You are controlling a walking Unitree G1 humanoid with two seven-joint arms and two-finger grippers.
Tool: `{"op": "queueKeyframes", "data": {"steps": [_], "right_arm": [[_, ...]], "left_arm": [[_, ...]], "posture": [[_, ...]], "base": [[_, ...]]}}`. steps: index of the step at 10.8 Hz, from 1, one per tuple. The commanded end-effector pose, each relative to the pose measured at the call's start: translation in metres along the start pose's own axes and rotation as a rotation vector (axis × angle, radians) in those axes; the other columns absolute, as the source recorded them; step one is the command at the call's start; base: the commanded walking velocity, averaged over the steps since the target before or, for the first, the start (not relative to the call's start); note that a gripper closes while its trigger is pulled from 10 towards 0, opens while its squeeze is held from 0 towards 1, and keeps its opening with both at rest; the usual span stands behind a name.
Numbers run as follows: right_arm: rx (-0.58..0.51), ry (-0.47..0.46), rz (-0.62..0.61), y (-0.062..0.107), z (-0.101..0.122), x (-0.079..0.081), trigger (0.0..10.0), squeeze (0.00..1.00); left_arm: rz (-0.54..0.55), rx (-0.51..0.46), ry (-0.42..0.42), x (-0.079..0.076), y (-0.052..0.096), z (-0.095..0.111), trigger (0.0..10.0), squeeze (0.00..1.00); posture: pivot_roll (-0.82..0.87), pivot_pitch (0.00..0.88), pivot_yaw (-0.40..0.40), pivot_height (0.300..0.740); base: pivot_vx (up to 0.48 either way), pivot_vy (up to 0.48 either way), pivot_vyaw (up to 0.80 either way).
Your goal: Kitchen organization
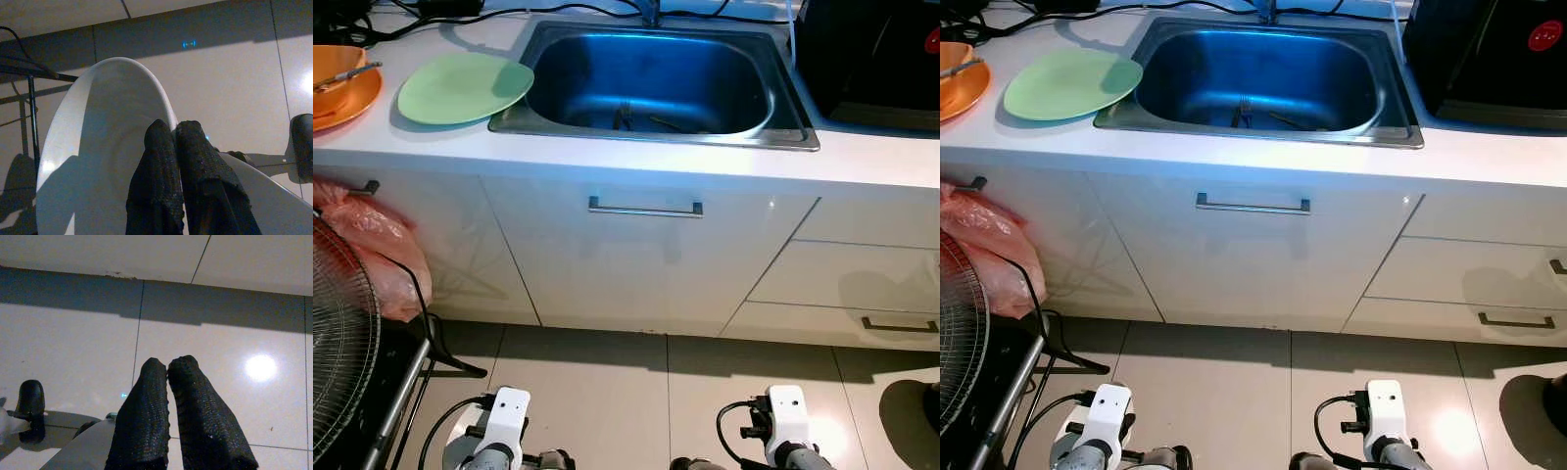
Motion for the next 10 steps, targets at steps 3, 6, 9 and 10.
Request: {"op": "queueKeyframes", "data": {"steps": [3, 6, 9, 10], "right_arm": [[0.012, 0.002, -0.003, 0.001, -0.003, -0.003, 10.0, 0.00], [0.006, 0.008, -0.003, 0.001, -0.002, -0.003, 10.0, 0.00], [-0.064, 0.001, -0.025, 0.003, 0.007, -0.005, 10.0, 0.00], [-0.118, -0.004, -0.039, 0.004, 0.014, -0.007, 10.0, 0.00]], "left_arm": [[0.023, 0.011, 0.005, 0.004, 0.001, -0.004, 10.0, 0.00], [0.027, -0.012, -0.002, 0.004, 0.000, 0.001, 10.0, 0.00], [0.045, -0.176, -0.004, 0.007, -0.003, 0.044, 10.0, 0.00], [0.064, -0.280, -0.008, 0.007, -0.003, 0.071, 10.0, 0.00]], "posture": [[0.06, 0.143, -0.003, 0.740], [0.05, 0.135, -0.003, 0.740], [0.05, 0.125, 0.000, 0.740], [0.05, 0.122, 0.001, 0.740]], "base": [[0.000, 0.000, 0.00], [0.000, 0.000, 0.00], [0.000, 0.000, 0.00], [0.000, 0.000, 0.00]]}}
Point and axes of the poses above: a point about 5 cm out from each wrist's last joint towards the gripper, its own y axis pointing back from the gripper into the wrist, its own z axis along the axis of the wrist's last joint, x = y × z, the point moved 6 cm from there along -y, pointing out of the wrist towards the gripper, and after that the axes turned 5 degrees about y, right-handed, at the moved point
